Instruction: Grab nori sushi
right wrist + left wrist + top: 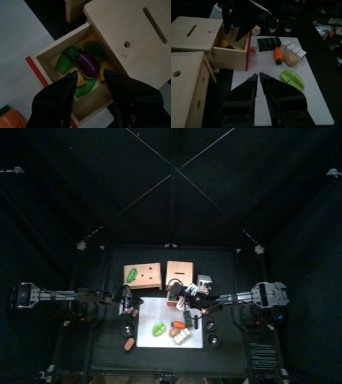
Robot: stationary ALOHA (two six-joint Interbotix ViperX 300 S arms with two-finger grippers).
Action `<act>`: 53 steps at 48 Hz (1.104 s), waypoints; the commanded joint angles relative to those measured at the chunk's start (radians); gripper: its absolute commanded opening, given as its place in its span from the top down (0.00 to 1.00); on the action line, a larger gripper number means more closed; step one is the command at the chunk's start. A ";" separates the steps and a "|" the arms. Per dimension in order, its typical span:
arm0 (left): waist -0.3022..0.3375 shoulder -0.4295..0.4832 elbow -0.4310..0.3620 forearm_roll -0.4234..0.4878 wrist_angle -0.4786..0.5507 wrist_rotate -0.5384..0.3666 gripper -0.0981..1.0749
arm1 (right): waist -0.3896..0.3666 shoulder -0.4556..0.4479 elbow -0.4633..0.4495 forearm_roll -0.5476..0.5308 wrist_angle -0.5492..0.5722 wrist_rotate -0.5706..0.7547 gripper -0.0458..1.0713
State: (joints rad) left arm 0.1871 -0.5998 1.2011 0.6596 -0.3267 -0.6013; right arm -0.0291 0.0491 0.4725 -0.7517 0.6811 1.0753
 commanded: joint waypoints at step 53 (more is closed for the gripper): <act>-0.520 -0.048 -0.262 -0.718 0.985 -0.081 0.43 | 0.044 -0.166 0.055 -0.020 -0.120 0.017 0.23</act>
State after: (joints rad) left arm -0.3283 -0.6750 0.9756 0.0000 0.6151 -0.6688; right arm 0.0215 -0.1058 0.5384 -0.7762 0.5660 1.0907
